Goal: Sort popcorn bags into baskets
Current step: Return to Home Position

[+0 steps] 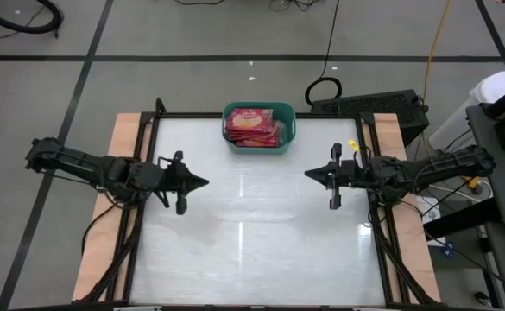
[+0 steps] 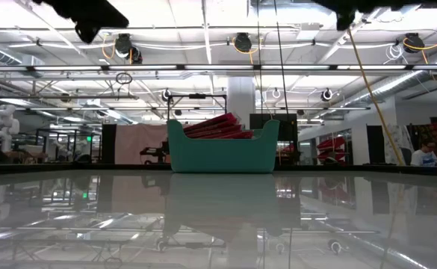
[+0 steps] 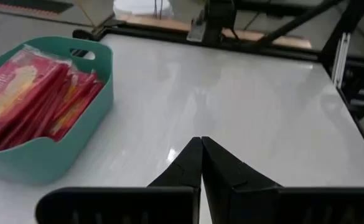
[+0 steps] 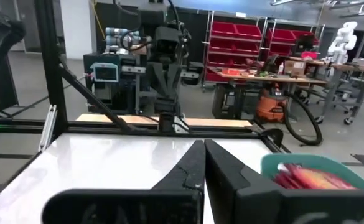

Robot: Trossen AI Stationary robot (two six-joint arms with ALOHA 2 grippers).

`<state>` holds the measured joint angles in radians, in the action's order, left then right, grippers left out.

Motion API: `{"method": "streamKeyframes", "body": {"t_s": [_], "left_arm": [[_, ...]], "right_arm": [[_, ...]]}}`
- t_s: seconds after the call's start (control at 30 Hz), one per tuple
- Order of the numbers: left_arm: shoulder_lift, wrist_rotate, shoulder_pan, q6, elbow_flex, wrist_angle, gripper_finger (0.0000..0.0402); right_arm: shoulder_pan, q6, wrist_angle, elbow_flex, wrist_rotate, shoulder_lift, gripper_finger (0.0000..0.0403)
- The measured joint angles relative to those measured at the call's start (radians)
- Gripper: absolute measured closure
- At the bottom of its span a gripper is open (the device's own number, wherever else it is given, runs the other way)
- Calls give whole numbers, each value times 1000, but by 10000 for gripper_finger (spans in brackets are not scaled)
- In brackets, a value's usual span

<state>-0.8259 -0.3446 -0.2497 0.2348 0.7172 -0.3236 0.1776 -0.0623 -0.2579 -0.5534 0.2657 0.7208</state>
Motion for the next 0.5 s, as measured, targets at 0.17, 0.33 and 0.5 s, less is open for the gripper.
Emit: {"method": "streamKeyframes", "body": {"t_s": [0.17,0.33,0.5], "left_arm": [[21,4,2,1,-126,163,397],[38,6,11,16,-213,216,398],[74,6,21,40,-289,241,397]], "right_arm": [[0,-1,-15,122,2,-98,403],[0,-14,-14,212,54,-189,403],[-1,8,-15,289,38,-263,403]]}}
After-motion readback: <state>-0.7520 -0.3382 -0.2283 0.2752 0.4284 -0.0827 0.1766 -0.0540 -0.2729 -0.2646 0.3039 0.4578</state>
